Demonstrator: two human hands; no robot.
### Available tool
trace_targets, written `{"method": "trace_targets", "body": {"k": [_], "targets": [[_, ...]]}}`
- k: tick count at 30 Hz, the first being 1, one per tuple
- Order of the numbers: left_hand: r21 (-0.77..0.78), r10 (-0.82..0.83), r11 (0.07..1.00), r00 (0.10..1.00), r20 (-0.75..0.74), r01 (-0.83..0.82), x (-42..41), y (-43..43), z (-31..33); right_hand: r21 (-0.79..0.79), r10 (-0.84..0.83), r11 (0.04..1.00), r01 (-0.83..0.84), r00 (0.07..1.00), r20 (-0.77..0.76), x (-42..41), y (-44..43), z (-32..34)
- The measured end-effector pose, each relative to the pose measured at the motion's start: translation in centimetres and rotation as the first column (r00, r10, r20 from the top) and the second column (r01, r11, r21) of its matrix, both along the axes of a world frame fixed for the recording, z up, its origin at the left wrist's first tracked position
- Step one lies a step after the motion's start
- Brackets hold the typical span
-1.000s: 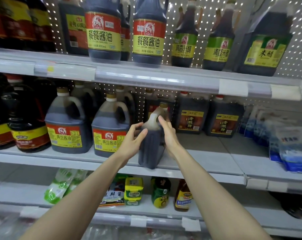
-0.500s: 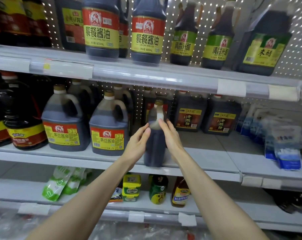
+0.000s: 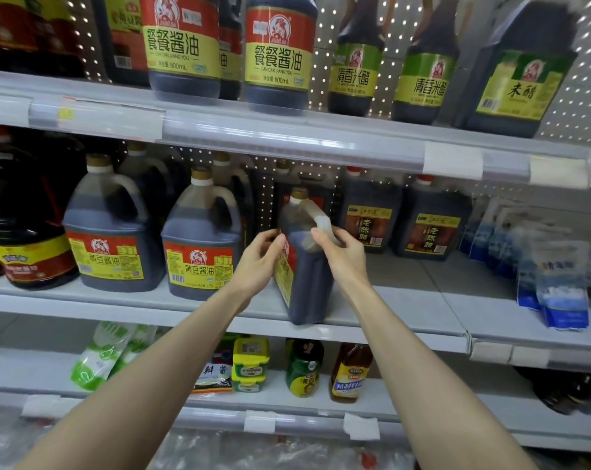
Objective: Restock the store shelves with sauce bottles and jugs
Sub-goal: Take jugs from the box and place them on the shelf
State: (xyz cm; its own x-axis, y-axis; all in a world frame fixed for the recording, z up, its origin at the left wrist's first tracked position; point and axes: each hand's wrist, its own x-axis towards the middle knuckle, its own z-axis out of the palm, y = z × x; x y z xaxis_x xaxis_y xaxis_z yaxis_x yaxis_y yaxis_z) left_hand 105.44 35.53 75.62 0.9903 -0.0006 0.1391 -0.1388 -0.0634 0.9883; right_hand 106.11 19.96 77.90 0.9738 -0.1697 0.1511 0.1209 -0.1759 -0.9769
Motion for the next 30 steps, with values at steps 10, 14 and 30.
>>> {"method": "trace_targets", "body": {"k": [10,14,30], "targets": [[0.063,0.035,0.997,0.999,0.031,-0.037,4.3,0.0,1.4,0.040,0.083,0.996,-0.080,0.995,-0.058,2.2,-2.0,-0.2],[0.083,-0.005,0.997,1.000,0.005,0.004,5.5,-0.8,0.7,0.033,0.111,0.994,-0.109,0.991,-0.070,2.6,-2.5,-0.5],[0.041,-0.009,0.999,1.000,-0.023,0.010,4.4,-0.4,0.6,0.160,0.005,0.987,0.011,0.995,-0.101,-1.2,1.9,-3.8]]}}
